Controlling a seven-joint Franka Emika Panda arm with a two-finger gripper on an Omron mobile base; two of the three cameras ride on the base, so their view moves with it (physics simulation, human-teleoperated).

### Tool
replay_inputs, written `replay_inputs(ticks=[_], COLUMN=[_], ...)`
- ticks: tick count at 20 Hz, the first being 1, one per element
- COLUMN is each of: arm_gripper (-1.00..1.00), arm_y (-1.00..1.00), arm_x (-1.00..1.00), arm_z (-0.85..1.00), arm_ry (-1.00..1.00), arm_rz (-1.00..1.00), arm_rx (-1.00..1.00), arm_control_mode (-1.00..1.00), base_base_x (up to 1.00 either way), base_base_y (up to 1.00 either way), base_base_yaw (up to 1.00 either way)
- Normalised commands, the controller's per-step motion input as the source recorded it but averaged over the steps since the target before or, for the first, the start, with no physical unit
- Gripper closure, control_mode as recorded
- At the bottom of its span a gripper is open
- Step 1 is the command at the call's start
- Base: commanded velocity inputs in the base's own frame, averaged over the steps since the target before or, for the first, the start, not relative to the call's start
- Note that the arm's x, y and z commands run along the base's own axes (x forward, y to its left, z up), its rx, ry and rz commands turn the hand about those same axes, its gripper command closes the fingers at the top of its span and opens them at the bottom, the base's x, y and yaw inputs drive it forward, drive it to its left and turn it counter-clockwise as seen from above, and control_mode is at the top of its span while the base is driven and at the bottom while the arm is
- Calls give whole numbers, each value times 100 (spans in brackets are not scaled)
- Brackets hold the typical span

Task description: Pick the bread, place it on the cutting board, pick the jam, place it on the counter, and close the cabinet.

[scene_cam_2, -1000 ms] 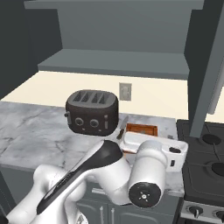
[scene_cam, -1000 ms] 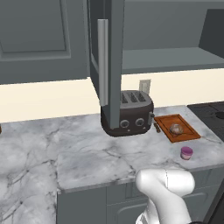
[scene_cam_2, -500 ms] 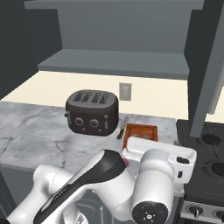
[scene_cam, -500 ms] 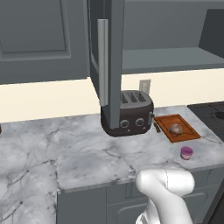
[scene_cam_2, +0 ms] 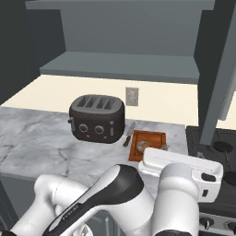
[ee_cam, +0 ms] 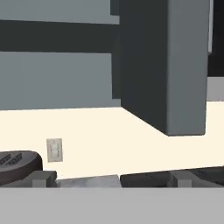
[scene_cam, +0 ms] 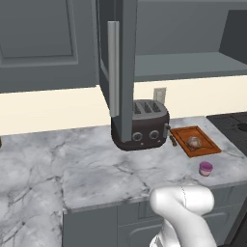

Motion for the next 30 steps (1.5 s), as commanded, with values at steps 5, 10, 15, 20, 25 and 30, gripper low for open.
replay_inputs(ticks=[5,10,15,20,25,30], arm_gripper=[-100,-100,-100,-100,-100,-100], arm_y=[-32,-27,-25,-21,-12,0], arm_x=[-10,-14,-6,-10,-16,-34], arm_z=[10,2,1,14,20,17], arm_ry=[-3,-3,-3,-6,-7,-5], arm_rz=[0,0,0,0,0,0], arm_rx=[0,0,0,0,0,0], arm_control_mode=[-100,-100,-100,-100,-100,-100], base_base_x=[0,0,0,0,0,0], base_base_y=[0,0,0,0,0,0], base_base_yaw=[0,0,0,0,0,0])
